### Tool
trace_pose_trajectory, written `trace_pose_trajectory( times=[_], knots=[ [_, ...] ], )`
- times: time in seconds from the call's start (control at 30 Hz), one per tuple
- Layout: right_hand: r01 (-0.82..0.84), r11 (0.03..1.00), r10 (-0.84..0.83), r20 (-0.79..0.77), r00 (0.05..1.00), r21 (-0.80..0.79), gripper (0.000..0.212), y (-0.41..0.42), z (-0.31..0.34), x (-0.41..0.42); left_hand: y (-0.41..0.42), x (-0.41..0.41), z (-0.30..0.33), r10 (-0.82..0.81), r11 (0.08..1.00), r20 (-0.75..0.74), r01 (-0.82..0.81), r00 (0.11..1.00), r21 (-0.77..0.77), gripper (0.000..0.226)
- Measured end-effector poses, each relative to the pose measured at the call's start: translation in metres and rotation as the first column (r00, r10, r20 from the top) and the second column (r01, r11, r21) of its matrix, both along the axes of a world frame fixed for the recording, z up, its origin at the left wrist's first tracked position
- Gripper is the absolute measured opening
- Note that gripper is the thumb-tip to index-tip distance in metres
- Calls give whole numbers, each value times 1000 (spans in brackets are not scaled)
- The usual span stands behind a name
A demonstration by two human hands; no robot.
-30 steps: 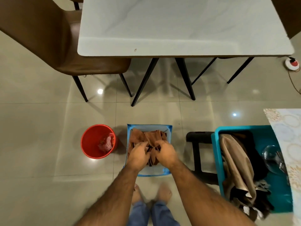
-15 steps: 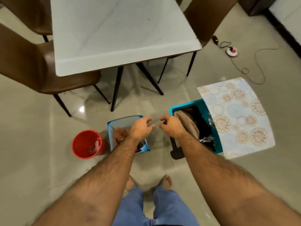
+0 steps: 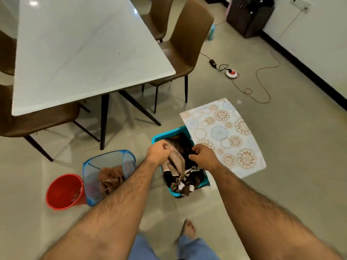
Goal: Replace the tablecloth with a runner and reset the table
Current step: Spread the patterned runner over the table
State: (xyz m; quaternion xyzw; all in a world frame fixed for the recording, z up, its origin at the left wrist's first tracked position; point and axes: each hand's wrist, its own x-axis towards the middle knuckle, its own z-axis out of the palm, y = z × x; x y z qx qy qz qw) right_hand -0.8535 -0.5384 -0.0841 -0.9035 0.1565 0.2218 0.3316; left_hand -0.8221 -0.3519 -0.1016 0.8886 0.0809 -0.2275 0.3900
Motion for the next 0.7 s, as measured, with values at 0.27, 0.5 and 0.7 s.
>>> trace_pose_trajectory(
  times=[0.27,0.5,0.7],
  knots=[
    [8,992,14,-170,985,126,44,-9,-71,3,-20,7,-70,219,971,-203,-191,954,146,46],
    [-12,984,39,-149,988,178,49,17,-142,36,-27,27,-143,355,930,-195,-324,914,172,46],
    [62,967,-4,-229,973,246,108,30,-203,62,-42,47,-191,445,845,-321,-511,836,-160,51]
  ],
)
